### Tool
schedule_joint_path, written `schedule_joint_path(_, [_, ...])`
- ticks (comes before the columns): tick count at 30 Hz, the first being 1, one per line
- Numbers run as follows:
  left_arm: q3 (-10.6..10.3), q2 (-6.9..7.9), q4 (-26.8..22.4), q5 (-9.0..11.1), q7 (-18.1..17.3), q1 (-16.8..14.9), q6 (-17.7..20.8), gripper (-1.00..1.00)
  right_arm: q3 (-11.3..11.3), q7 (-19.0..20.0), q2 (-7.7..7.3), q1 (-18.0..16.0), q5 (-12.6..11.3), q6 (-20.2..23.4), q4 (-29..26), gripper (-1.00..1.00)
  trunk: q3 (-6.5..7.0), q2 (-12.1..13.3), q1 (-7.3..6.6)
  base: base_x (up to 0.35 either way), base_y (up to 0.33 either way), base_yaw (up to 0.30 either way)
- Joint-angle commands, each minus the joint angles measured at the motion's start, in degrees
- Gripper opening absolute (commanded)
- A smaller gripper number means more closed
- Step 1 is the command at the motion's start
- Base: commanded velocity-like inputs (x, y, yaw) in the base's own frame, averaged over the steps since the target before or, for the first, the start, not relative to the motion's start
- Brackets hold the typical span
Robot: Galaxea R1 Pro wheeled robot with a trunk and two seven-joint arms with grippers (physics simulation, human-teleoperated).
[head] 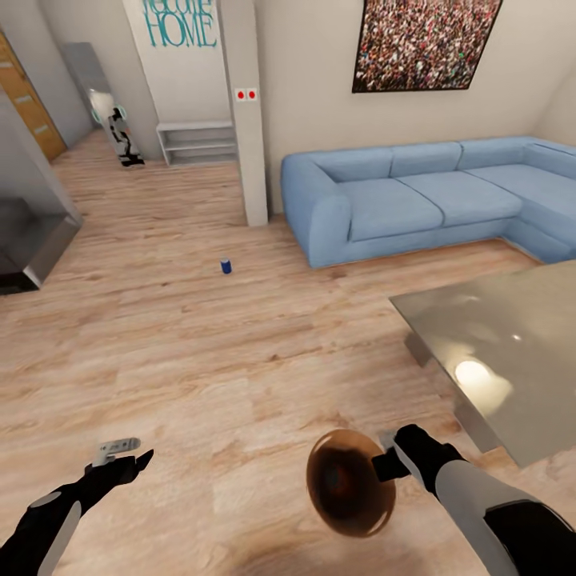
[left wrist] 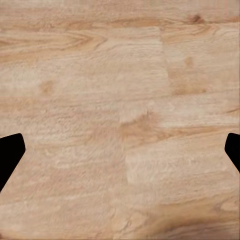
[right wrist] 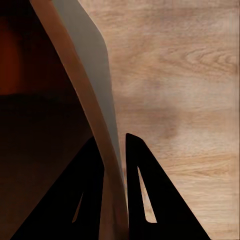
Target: Put the three can of soda from the living room inside the tash can in the kitchen.
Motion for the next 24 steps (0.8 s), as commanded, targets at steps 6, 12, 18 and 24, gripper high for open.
schedule_joint_path(6, [0.0, 0.0, 0.04, 0.02, 0.01, 0.0, -0.01, 1.0, -0.28, 0.67, 0.03, 0.12, -1.42, -0.94, 0.07, -1.0, 0.1, 0.0, 0.0, 0.298, 0.119, 0.145])
schedule_joint_path(12, [0.0, 0.0, 0.04, 0.02, 0.01, 0.0, -0.01, 1.0, -0.27, 0.79, 0.09, 0.35, -1.42, -1.05, 0.02, -1.0, 0.11, 0.0, 0.0, 0.308, 0.101, 0.019])
schedule_joint_path(18, [0.0, -0.01, 0.04, 0.02, 0.01, 0.0, -0.01, 1.0, -0.32, 0.89, 0.31, 0.55, -1.42, -1.07, -0.12, -1.0, 0.11, 0.0, 0.0, 0.311, 0.094, 0.002])
schedule_joint_path(24, [0.0, -0.02, 0.04, 0.02, 0.01, 0.0, -0.01, 1.0, -0.3, 0.92, 0.76, 0.57, -1.34, -0.67, -0.79, -1.0, 0.11, 0.0, 0.0, 0.312, 0.092, 0.0])
